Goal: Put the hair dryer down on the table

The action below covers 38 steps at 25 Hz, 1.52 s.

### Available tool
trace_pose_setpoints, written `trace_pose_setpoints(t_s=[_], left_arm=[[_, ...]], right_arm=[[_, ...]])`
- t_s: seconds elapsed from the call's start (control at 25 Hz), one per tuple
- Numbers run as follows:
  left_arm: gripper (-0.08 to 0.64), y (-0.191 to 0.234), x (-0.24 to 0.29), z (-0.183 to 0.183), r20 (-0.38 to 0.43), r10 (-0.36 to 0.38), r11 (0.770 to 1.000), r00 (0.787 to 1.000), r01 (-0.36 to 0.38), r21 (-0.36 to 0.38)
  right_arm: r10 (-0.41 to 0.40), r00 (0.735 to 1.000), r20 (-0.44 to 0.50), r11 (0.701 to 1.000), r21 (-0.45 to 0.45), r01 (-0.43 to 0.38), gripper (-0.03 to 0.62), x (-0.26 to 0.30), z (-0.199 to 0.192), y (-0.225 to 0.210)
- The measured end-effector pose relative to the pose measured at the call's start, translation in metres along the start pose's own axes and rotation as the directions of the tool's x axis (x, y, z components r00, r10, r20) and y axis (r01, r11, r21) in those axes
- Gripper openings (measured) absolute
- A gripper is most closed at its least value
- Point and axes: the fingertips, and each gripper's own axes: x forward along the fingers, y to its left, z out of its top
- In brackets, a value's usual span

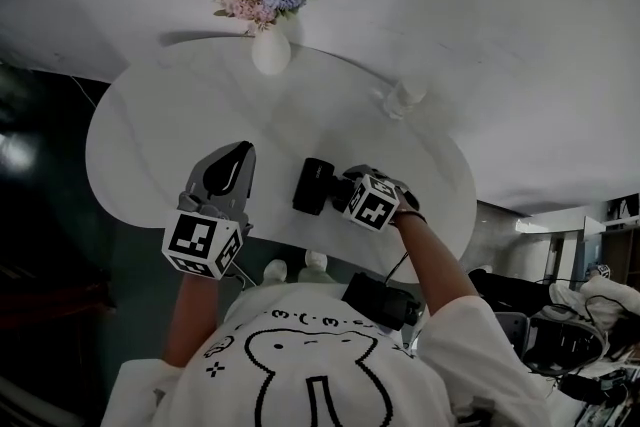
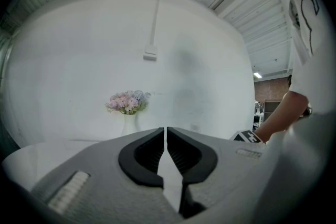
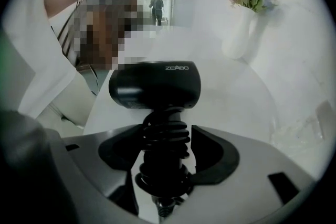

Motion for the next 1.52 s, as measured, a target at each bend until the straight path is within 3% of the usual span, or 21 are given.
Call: trace_pose_setpoints(t_s=[0.32,0.52,0.76,1.12,1.4,1.52], left_arm=[[0.029,-0.016,-0.004,0.002,0.012,-0.046,0.999,0.999,0.046,-0.005],[0.029,-0.027,-0.003,0.004,0.022,-0.095,0.995,0.995,0.095,-0.002],[0.029,-0.035,0.000,0.012,0.039,-0.157,0.988,0.987,0.157,0.001],[0.029,-0.038,-0.005,0.033,0.046,-0.245,0.970,0.969,0.245,0.002],[0.029,-0.040,-0.014,0.043,0.090,-0.277,0.961,0.957,0.277,0.007],[0.029,-0.043,-0.017,0.049,0.107,-0.285,0.958,0.953,0.285,0.020]], right_arm=[[-0.075,0.997,0.034,0.997,0.029,0.074,0.264,-0.035,0.001,0.001],[-0.118,0.992,0.047,0.986,0.122,0.112,0.263,-0.051,0.001,0.004],[-0.211,0.974,0.082,0.951,0.248,0.185,0.262,-0.077,0.010,0.002],[-0.340,0.921,0.191,0.837,0.509,0.203,0.253,-0.126,0.036,0.009],[-0.487,0.848,0.209,0.750,0.597,0.284,0.131,-0.161,0.044,0.025],[-0.564,0.795,0.222,0.694,0.650,0.310,0.059,-0.183,0.047,0.025]])
